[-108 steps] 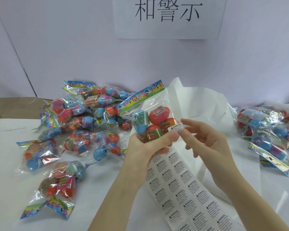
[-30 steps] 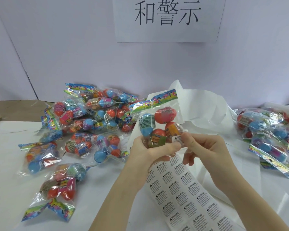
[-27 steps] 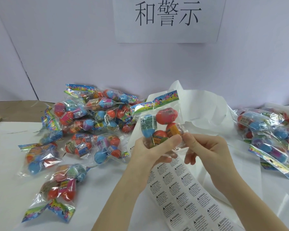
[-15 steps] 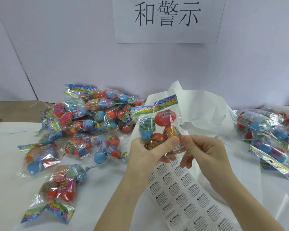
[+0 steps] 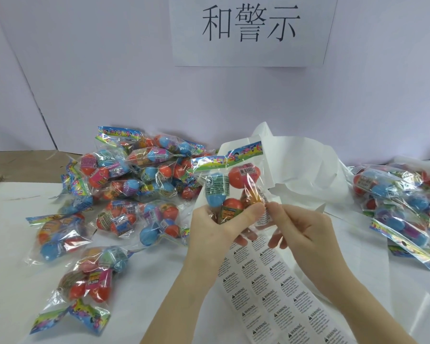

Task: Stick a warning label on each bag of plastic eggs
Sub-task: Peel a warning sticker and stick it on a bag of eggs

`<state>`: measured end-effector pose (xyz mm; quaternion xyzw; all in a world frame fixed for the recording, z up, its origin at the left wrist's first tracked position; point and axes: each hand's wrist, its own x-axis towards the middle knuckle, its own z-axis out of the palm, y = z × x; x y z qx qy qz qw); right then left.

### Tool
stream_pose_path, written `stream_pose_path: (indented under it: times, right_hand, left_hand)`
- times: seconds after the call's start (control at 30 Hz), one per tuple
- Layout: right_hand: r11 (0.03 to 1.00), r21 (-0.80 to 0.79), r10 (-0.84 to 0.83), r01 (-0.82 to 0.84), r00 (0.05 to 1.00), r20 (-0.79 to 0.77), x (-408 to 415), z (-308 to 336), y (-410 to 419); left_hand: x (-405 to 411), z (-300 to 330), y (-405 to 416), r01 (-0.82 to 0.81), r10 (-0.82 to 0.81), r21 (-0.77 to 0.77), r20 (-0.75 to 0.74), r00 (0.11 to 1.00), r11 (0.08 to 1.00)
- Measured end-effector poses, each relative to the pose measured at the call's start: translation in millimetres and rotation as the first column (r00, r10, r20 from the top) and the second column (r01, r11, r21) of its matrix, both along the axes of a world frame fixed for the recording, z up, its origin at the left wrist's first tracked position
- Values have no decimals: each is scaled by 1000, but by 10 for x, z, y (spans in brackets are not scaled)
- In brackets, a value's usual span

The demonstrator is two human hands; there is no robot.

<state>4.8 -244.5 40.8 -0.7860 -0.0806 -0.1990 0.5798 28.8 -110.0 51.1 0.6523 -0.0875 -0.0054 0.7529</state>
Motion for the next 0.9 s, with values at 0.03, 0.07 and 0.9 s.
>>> stream_pose_path:
  times: [0.03, 0.07, 0.9]
  right_hand:
    - [999, -37, -26, 27, 1000, 15, 6, -20, -4]
    - [995, -83, -57, 60, 998, 41, 15, -39, -8]
    - [934, 233, 330, -271, 904, -272, 39, 68, -136]
  left_hand:
    - [-1, 2, -10, 0, 0, 1, -1, 1000, 1000]
    - [-3, -2, -19, -2, 2, 1, -2, 1000, 1000]
    - [47, -132, 5, -80, 57, 127, 176, 983, 989]
